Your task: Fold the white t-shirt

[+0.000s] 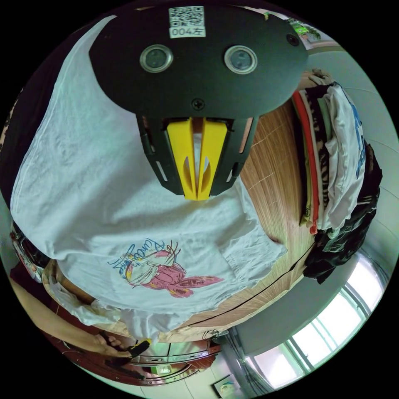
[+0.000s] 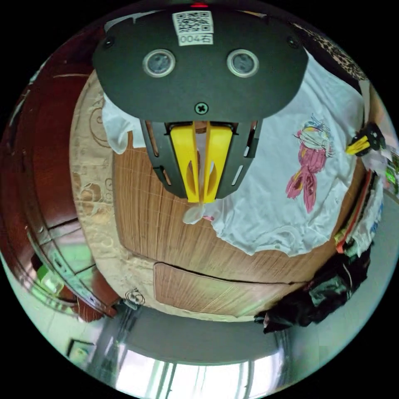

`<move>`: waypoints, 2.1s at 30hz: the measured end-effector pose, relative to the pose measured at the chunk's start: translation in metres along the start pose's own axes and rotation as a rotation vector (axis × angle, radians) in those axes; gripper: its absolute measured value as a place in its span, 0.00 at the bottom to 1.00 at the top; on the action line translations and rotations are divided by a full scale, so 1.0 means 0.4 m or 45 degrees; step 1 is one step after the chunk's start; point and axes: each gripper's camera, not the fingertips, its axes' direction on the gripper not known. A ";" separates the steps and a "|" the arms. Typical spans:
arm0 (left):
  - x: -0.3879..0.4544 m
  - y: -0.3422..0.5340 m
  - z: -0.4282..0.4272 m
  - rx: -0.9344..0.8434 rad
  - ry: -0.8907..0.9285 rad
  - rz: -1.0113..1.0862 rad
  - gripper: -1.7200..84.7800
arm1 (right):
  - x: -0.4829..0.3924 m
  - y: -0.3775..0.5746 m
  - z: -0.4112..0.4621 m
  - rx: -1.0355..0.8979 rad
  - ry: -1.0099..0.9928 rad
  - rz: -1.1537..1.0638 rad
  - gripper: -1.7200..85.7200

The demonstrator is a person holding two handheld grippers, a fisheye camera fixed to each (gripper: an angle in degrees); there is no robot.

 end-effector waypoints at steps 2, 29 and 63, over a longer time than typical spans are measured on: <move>0.015 0.001 -0.004 0.001 -0.025 0.014 0.02 | -0.115 -0.003 -0.002 -0.022 0.150 -0.104 0.03; 0.059 0.005 -0.020 0.000 -0.081 0.034 0.02 | -0.272 0.524 0.134 -0.240 -0.251 0.279 0.18; -0.103 -0.020 0.034 -0.015 0.128 -0.118 0.02 | -0.148 0.763 0.311 -0.052 -0.440 0.668 0.02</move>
